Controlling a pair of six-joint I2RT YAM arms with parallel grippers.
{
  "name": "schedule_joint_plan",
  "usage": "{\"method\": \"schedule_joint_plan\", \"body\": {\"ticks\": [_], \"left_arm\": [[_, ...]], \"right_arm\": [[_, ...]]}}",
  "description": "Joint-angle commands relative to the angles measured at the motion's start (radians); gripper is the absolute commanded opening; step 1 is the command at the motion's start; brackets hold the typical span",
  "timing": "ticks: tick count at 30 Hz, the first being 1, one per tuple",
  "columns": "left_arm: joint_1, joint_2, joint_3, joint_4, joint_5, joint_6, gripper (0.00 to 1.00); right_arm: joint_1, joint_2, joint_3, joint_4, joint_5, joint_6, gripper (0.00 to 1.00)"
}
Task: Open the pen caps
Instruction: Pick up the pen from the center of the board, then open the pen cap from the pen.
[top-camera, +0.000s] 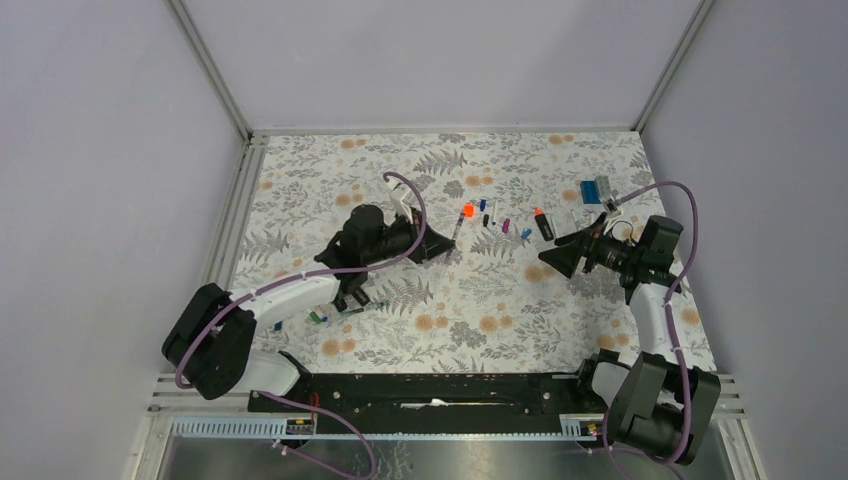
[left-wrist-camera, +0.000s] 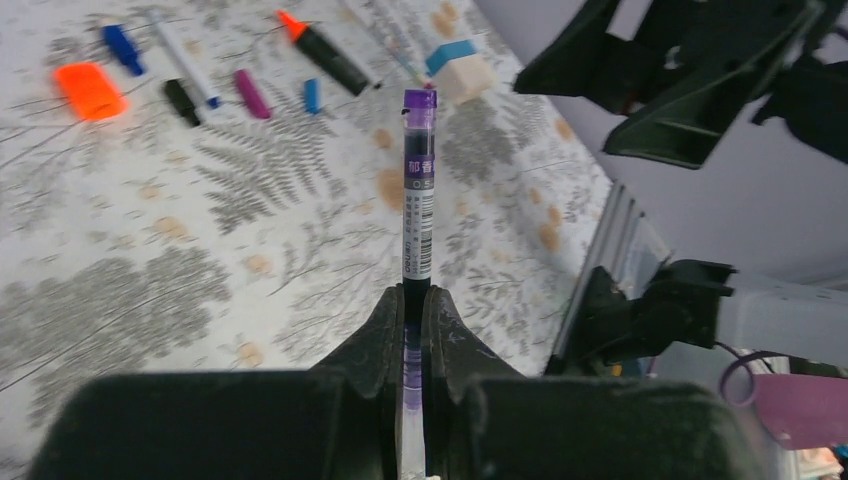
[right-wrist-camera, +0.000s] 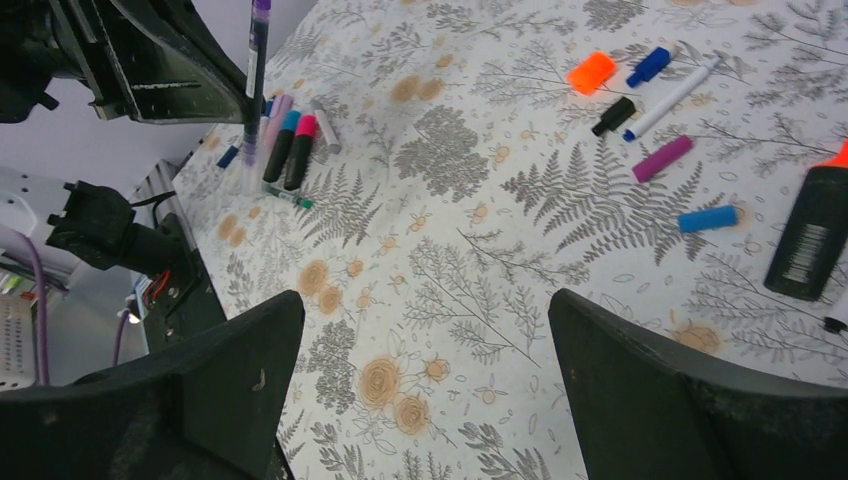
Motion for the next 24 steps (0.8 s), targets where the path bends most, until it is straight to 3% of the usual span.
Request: {"method": "schedule_joint_plan", "body": {"ticks": [1, 9, 24], "left_arm": [[-0.074, 0.016, -0.005, 0.214, -0.065, -0.092, 0.0], [-0.166, 0.065, 0.034, 0.253, -0.124, -0.11, 0.0], [-0.248, 0.094, 0.052, 0.283, -0.186, -0.096, 0.0]], "right_arm": [[0.04, -0.035, -0.028, 0.16, -0.077, 0.131, 1.0], [0.139, -0.046, -0.044, 0.23, -0.094, 0.201, 1.0], [0.179, -0.035, -0.06, 0.396, -0.093, 0.4, 1.0]]}}
